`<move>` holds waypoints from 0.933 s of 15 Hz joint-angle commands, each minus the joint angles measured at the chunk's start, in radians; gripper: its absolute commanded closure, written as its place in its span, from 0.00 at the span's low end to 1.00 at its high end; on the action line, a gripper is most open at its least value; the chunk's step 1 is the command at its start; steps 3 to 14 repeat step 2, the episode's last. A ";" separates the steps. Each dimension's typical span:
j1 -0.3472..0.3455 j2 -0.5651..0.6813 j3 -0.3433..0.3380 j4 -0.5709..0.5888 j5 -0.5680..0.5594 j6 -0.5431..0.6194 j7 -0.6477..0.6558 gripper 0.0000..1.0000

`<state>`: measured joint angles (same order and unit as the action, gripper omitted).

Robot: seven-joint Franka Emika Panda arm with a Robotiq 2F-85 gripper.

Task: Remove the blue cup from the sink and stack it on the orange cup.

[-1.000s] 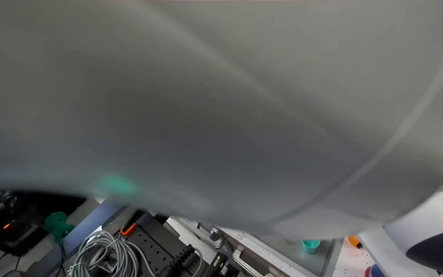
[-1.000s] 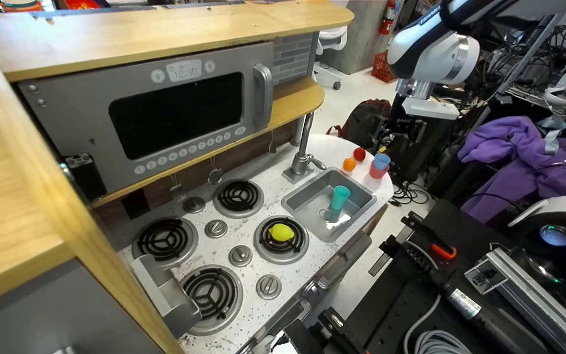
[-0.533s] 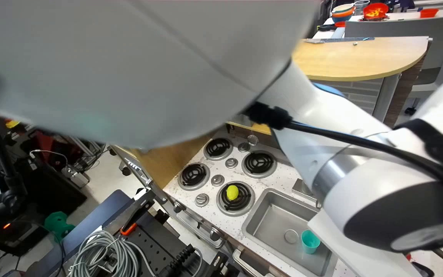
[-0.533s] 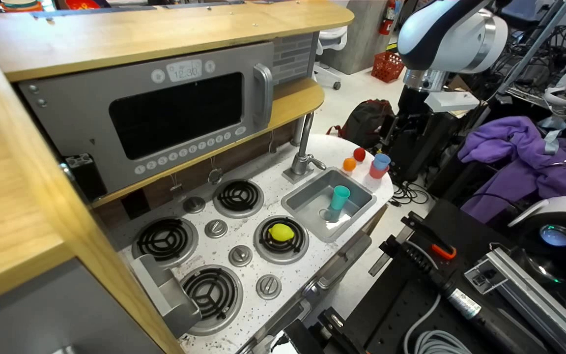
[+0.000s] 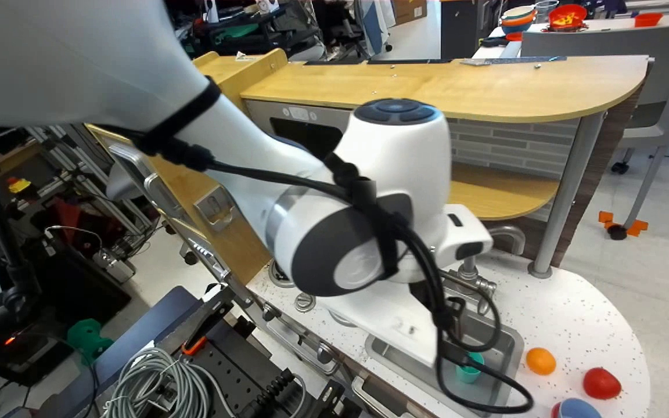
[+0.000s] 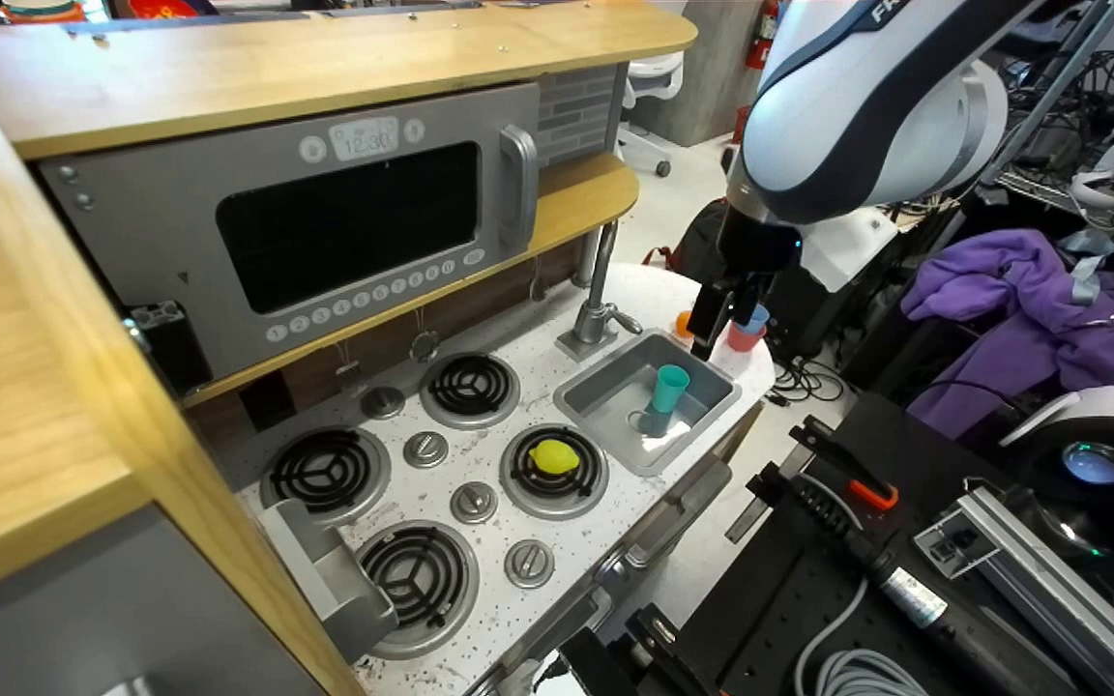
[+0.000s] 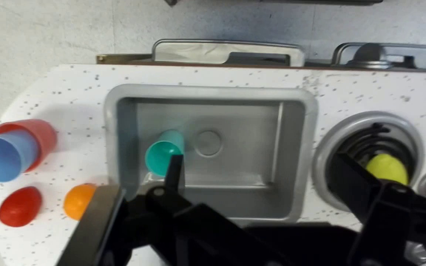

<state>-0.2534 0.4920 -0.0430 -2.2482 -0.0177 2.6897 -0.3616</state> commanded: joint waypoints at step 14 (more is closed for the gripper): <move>0.029 -0.059 0.017 -0.073 0.000 -0.030 0.019 0.00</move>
